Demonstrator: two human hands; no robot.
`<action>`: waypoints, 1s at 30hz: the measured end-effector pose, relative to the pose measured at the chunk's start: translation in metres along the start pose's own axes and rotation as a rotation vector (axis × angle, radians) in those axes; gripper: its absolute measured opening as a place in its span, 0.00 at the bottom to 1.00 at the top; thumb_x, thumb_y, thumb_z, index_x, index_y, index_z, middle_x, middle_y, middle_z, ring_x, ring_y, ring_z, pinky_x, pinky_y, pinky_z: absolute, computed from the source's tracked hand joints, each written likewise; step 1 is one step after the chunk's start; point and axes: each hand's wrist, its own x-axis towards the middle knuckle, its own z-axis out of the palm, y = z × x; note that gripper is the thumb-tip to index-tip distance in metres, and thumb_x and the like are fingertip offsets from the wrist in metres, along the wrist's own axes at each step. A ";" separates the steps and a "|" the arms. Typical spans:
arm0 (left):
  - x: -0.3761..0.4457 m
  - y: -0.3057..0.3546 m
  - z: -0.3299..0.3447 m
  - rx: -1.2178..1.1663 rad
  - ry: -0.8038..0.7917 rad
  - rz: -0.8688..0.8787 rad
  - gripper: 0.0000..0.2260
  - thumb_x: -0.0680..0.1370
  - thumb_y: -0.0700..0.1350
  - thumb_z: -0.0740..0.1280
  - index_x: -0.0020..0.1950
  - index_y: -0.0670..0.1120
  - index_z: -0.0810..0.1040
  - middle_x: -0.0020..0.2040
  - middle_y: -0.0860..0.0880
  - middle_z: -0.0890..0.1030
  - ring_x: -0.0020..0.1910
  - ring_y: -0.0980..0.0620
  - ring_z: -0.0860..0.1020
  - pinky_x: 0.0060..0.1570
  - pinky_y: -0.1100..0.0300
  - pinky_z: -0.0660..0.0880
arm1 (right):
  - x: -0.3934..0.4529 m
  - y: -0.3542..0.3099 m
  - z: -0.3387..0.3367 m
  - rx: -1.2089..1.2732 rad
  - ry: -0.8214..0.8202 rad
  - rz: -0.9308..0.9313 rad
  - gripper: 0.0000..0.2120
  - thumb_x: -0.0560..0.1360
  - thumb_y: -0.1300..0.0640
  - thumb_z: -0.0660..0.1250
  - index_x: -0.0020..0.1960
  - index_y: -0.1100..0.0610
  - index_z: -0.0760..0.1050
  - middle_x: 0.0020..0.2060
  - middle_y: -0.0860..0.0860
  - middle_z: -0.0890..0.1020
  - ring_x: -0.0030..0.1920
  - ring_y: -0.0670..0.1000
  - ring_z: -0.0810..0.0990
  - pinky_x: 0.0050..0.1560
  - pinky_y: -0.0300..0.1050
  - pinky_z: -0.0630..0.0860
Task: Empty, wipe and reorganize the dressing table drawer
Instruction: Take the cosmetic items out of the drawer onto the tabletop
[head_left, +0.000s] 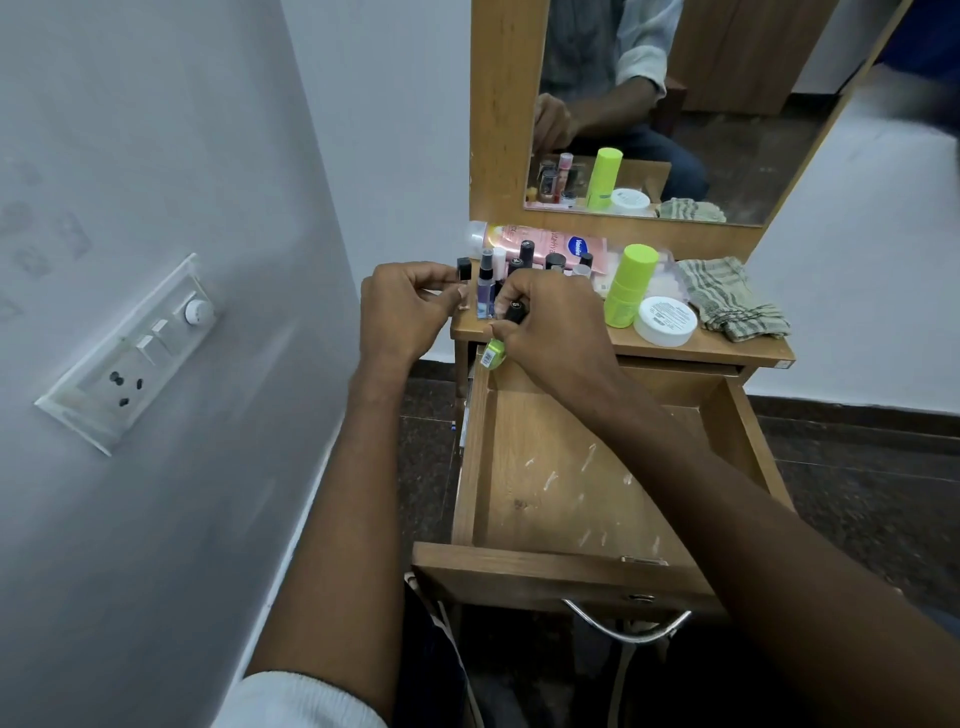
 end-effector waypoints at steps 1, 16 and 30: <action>0.000 0.001 0.002 -0.007 -0.005 0.000 0.08 0.75 0.44 0.80 0.53 0.47 0.90 0.45 0.56 0.88 0.41 0.60 0.87 0.49 0.53 0.86 | 0.000 0.000 0.000 -0.006 0.006 -0.002 0.12 0.73 0.60 0.79 0.42 0.49 0.77 0.41 0.46 0.82 0.38 0.41 0.77 0.35 0.26 0.63; -0.017 0.003 0.002 0.027 0.060 -0.008 0.20 0.72 0.40 0.81 0.63 0.48 0.88 0.55 0.55 0.88 0.41 0.61 0.86 0.52 0.59 0.85 | -0.010 0.014 -0.017 -0.046 0.047 -0.013 0.08 0.72 0.58 0.79 0.44 0.53 0.80 0.41 0.48 0.83 0.42 0.46 0.80 0.41 0.42 0.77; -0.062 0.057 0.040 0.173 -0.445 0.238 0.14 0.71 0.52 0.84 0.55 0.52 0.90 0.42 0.57 0.88 0.41 0.61 0.85 0.48 0.51 0.85 | -0.028 0.060 -0.063 -0.043 0.162 0.089 0.14 0.66 0.54 0.84 0.41 0.55 0.80 0.29 0.42 0.75 0.32 0.43 0.74 0.34 0.43 0.67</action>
